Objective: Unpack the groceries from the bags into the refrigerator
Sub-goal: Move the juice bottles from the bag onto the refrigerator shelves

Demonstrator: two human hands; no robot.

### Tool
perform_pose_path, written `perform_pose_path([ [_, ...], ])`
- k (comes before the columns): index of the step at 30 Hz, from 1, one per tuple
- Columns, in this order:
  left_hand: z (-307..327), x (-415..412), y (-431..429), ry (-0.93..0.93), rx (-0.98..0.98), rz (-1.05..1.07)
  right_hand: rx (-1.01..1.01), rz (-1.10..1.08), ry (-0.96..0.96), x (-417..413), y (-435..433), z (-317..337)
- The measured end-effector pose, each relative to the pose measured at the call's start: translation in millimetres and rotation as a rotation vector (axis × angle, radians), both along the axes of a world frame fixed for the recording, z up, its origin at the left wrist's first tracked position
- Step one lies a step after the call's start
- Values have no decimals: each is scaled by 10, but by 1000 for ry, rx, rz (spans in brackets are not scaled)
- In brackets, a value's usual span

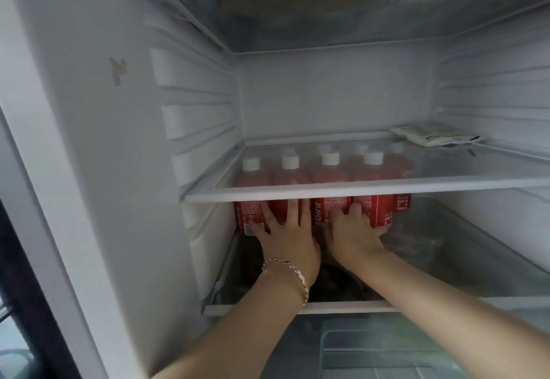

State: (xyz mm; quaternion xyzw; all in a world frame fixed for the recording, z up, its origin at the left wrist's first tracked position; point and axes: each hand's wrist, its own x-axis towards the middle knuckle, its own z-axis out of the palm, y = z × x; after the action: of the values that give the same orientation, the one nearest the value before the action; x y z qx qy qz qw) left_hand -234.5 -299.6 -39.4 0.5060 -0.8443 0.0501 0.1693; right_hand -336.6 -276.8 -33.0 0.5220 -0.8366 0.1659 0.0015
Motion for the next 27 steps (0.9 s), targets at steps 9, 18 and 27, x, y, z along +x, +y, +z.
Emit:
perform_pose_path([
  [9,60,53,36,-115,26,-16,50,303,-145,-204,468,183],
  [18,317,515,936,-188,-16,27,22,562,85,307,1060,355],
  [27,70,1681,2445,-186,259,543,131,1036,136,1287,1978,37],
])
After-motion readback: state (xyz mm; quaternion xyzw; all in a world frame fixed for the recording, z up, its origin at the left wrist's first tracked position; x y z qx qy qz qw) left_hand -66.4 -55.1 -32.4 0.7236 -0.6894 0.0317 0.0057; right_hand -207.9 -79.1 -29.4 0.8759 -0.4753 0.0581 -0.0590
